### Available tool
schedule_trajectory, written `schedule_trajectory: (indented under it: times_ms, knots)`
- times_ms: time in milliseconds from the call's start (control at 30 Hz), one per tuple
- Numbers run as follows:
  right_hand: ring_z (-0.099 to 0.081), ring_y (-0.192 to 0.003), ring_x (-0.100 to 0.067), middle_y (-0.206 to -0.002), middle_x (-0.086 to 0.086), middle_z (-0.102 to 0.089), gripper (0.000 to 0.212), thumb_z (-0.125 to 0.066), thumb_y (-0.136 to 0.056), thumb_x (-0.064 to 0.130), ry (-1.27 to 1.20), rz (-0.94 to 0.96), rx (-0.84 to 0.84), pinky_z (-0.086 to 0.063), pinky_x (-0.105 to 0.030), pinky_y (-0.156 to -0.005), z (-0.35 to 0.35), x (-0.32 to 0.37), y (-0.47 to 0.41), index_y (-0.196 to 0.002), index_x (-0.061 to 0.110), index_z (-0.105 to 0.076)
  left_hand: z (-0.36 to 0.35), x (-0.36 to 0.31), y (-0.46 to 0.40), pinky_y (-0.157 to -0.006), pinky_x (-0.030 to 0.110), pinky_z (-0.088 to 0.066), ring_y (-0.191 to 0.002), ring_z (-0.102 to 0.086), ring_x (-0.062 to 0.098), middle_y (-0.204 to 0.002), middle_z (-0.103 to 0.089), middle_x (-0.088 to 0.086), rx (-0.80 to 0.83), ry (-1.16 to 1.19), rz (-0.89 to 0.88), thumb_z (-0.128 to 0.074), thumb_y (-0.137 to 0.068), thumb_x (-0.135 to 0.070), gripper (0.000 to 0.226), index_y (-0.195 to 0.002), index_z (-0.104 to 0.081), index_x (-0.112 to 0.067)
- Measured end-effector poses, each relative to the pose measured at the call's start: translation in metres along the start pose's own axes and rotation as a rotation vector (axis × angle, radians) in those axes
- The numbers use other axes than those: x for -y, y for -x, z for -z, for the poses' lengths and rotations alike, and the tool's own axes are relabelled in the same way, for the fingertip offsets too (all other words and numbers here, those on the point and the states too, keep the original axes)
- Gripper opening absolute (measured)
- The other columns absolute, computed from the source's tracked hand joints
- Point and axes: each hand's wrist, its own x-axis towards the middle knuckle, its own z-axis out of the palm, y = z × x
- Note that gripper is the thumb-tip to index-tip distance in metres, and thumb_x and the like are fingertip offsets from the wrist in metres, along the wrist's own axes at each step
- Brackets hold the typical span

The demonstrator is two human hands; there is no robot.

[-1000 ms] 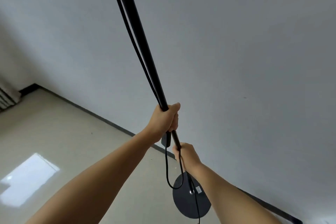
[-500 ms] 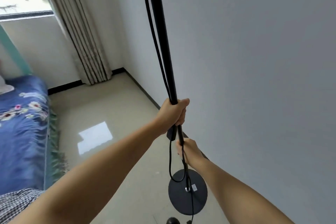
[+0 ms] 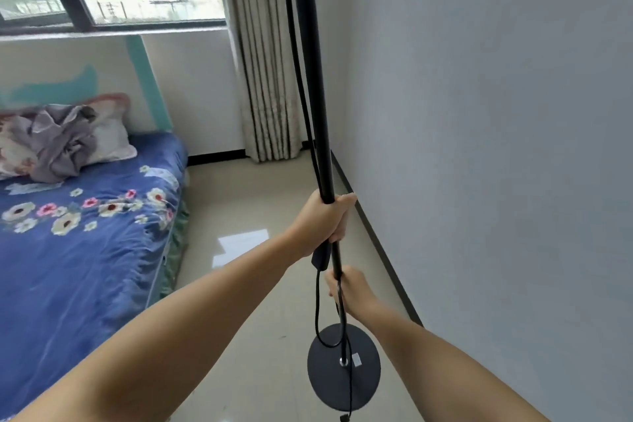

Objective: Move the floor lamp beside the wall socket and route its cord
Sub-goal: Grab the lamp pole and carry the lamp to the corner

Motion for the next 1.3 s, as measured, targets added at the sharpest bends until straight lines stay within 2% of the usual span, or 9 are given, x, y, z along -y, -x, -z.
schedule_trajectory:
  times_ms: [233, 400, 533, 633, 733, 867, 1067, 1167, 1300]
  knots:
    - [-0.033, -0.061, -0.027, -0.053, -0.006, -0.033, 0.019, -0.040, -0.055, 0.019, 0.131, 0.063, 0.024, -0.029, -0.041, -0.062, -0.012, 0.063, -0.181, -0.040, 0.021, -0.029, 0.100, -0.006, -0.155, -0.038, 0.020, -0.027, -0.031, -0.022, 0.014, -0.032, -0.027, -0.009, -0.076, 0.019, -0.024, -0.046, -0.082, -0.017, 0.051, -0.035, -0.027, -0.026]
    - [-0.030, -0.059, -0.028, -0.047, -0.004, -0.031, 0.010, -0.039, -0.050, 0.019, 0.101, 0.025, 0.043, -0.028, -0.043, -0.062, -0.025, 0.107, -0.323, -0.043, 0.018, -0.032, 0.180, -0.003, -0.281, -0.040, 0.021, -0.030, -0.032, -0.025, 0.015, -0.032, -0.029, -0.008, -0.035, 0.022, -0.021, -0.045, -0.085, -0.015, 0.053, -0.035, -0.028, -0.025]
    - [-0.033, -0.058, -0.029, -0.049, -0.005, -0.034, 0.016, -0.041, -0.059, 0.025, 0.096, 0.001, 0.003, -0.029, -0.044, -0.060, -0.023, 0.151, -0.427, -0.046, 0.017, -0.036, 0.234, -0.017, -0.381, -0.043, 0.024, -0.031, -0.032, -0.026, 0.016, -0.032, -0.029, -0.006, -0.010, 0.006, -0.011, -0.044, -0.087, -0.013, 0.055, -0.036, -0.027, -0.024]
    - [-0.045, -0.055, -0.024, -0.057, -0.001, -0.050, 0.022, -0.043, -0.072, 0.033, 0.151, 0.033, -0.043, -0.038, -0.032, -0.055, -0.017, 0.184, -0.499, -0.052, 0.024, -0.047, 0.268, -0.026, -0.456, -0.045, 0.026, -0.031, -0.032, -0.026, 0.017, -0.033, -0.028, -0.006, 0.009, 0.000, 0.001, -0.044, -0.087, -0.014, 0.054, -0.036, -0.027, -0.024]
    - [-0.028, -0.053, -0.023, -0.051, -0.004, -0.034, 0.022, -0.041, -0.058, 0.016, 0.048, -0.006, -0.041, -0.022, -0.033, -0.051, -0.015, 0.220, -0.575, -0.039, 0.023, -0.031, 0.304, -0.030, -0.537, -0.045, 0.026, -0.031, -0.031, -0.026, 0.016, -0.032, -0.028, -0.007, 0.011, -0.010, 0.002, -0.043, -0.085, -0.014, 0.053, -0.036, -0.026, -0.025]
    - [-0.020, -0.052, -0.020, -0.051, -0.005, -0.026, 0.019, -0.037, -0.055, 0.012, -0.031, -0.027, -0.049, -0.014, -0.034, -0.052, -0.017, 0.249, -0.688, -0.046, 0.018, -0.022, 0.350, -0.018, -0.647, -0.047, 0.028, -0.029, -0.031, -0.025, 0.018, -0.032, -0.026, -0.006, 0.001, -0.026, 0.014, -0.044, -0.084, -0.014, 0.050, -0.039, -0.024, -0.023]
    - [-0.017, -0.044, -0.018, -0.042, -0.002, -0.022, 0.021, -0.039, -0.050, 0.007, -0.281, -0.197, -0.073, -0.013, -0.030, -0.047, -0.014, 0.286, -0.854, -0.042, 0.018, -0.022, 0.409, -0.006, -0.807, -0.047, 0.032, -0.026, -0.030, -0.024, 0.018, -0.032, -0.026, -0.006, 0.011, -0.065, 0.070, -0.044, -0.081, -0.014, 0.048, -0.038, -0.023, -0.023]
    - [-0.015, -0.044, -0.016, -0.043, 0.000, -0.020, 0.031, -0.042, -0.054, 0.009, -0.288, -0.286, -0.139, -0.012, -0.032, -0.051, -0.014, 0.304, -0.927, -0.039, 0.023, -0.019, 0.439, -0.001, -0.880, -0.046, 0.031, -0.027, -0.030, -0.024, 0.017, -0.031, -0.026, -0.007, 0.061, -0.099, 0.078, -0.043, -0.080, -0.016, 0.048, -0.037, -0.023, -0.023]
    - [-0.022, -0.032, -0.011, -0.037, 0.004, -0.030, 0.035, -0.044, -0.068, 0.011, -0.159, -0.286, -0.194, -0.017, -0.019, -0.036, -0.016, 0.322, -1.034, -0.038, 0.019, -0.029, 0.482, 0.011, -0.983, -0.045, 0.029, -0.027, -0.030, -0.024, 0.017, -0.032, -0.027, -0.008, 0.150, -0.104, 0.076, -0.045, -0.081, -0.020, 0.048, -0.037, -0.024, -0.024]
